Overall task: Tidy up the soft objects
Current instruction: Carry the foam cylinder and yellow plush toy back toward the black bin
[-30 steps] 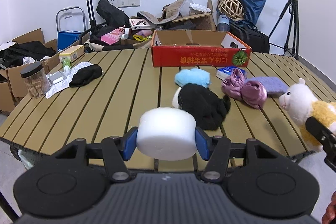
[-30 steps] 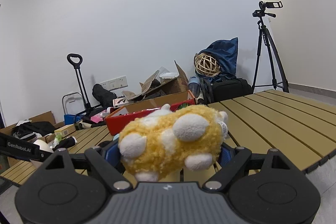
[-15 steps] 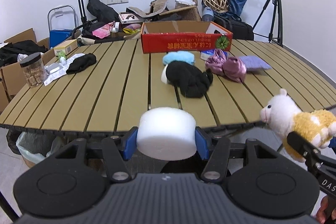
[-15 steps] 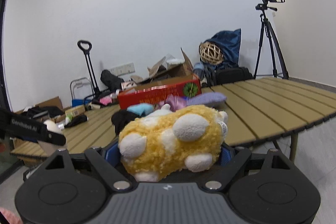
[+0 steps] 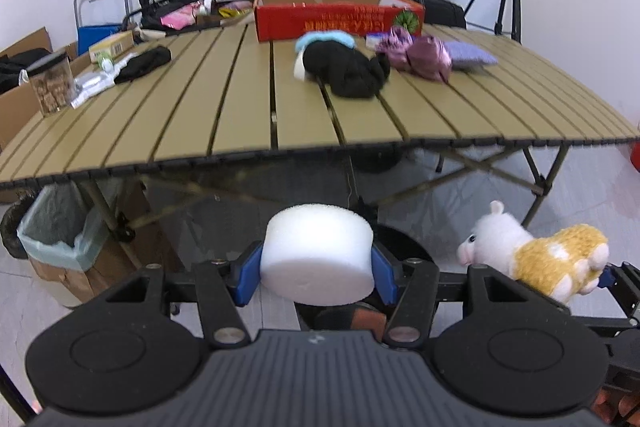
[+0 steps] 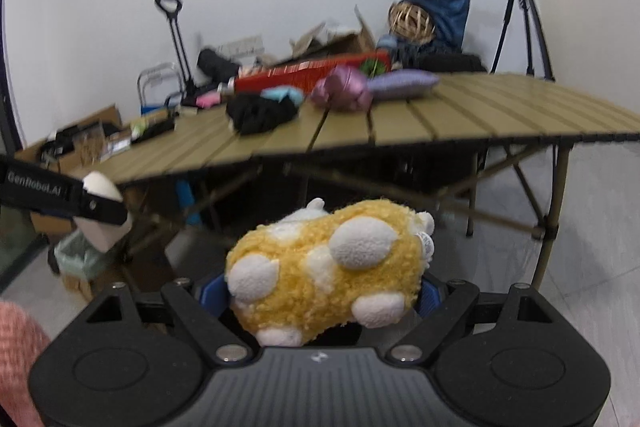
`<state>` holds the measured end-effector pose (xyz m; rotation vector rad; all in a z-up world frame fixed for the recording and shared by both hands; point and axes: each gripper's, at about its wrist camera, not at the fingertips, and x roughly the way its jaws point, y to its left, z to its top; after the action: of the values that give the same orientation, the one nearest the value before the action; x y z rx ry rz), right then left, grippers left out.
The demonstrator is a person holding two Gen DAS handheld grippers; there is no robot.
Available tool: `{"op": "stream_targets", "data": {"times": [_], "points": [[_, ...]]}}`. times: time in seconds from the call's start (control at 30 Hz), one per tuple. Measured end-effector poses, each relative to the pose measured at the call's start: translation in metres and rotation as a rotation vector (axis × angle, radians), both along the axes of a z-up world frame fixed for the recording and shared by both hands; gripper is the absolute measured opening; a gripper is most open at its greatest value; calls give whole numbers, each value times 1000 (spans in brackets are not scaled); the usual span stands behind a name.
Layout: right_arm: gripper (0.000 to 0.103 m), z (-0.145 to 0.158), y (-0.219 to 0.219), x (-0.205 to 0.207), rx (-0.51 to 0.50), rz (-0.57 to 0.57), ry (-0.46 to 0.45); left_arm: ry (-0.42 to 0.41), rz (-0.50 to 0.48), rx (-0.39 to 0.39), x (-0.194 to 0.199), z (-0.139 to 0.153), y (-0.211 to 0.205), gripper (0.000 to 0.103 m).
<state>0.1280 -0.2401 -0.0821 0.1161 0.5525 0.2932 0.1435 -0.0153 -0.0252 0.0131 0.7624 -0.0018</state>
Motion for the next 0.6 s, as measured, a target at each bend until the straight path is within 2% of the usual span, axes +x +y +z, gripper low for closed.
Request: {"op": "stream_targets", "data": {"times": [0.3,0.6], "points": [[87,-29,23,-16,-102,51,132,101,-33,15,-10,-47,-2,57],[87,-46,25,-13,-141,22,229,188,-31,8,1,-88,4,57]]}}
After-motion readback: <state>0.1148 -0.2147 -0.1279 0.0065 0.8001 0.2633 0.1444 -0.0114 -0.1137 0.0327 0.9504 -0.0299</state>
